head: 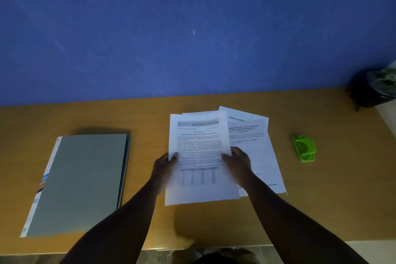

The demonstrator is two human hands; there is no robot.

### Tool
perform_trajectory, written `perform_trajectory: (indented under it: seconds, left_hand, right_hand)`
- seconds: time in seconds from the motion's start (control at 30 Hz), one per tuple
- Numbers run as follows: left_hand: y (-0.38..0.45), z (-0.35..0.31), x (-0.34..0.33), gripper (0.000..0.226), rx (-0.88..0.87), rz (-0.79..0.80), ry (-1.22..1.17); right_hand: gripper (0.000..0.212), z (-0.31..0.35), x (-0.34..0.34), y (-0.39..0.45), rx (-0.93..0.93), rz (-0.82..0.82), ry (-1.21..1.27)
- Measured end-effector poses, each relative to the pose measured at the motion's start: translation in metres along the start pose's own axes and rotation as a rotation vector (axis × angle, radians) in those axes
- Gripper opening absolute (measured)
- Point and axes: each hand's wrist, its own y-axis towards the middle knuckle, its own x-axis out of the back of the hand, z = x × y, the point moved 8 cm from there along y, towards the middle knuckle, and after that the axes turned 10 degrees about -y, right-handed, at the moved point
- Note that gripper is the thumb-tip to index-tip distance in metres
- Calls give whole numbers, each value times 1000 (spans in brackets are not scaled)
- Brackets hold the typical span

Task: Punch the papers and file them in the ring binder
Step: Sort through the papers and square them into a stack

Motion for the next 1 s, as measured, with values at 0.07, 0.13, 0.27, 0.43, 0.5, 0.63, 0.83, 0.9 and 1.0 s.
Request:
perform_trajectory:
  seconds: [0.07, 0.13, 0.27, 0.43, 0.5, 0.63, 0.83, 0.9, 1.0]
  left_hand:
    - [6, 6, -6, 21, 62, -50, -48]
    - [12, 7, -14, 26, 81, -110, -47]
    - [14, 3, -39, 26, 2, -154, 221]
    - [13, 2, -88, 20, -23, -70, 325]
    - [16, 6, -107, 20, -19, -31, 324]
    - [14, 7, -128, 17, -47, 12, 385]
    - [7, 5, -155, 38, -159, 8, 584]
    - [4, 5, -163, 48, -206, -40, 654]
    - [-4, 9, -180, 62, -255, -107, 811]
  right_hand:
    - [12, -1, 17, 4, 1, -40, 12]
    - [10, -6, 34, 8, -4, -86, 34]
    - [8, -20, 66, 17, -37, -174, 109]
    - [13, -35, 103, 26, -61, -293, 181]
    - [15, -41, 119, 29, -76, -347, 178]
    - [15, -53, 146, 36, -109, -418, 152]
    - [19, -75, 168, 43, -172, -458, 204]
    - [16, -80, 171, 44, -186, -457, 218]
    - [17, -85, 172, 43, -198, -447, 243]
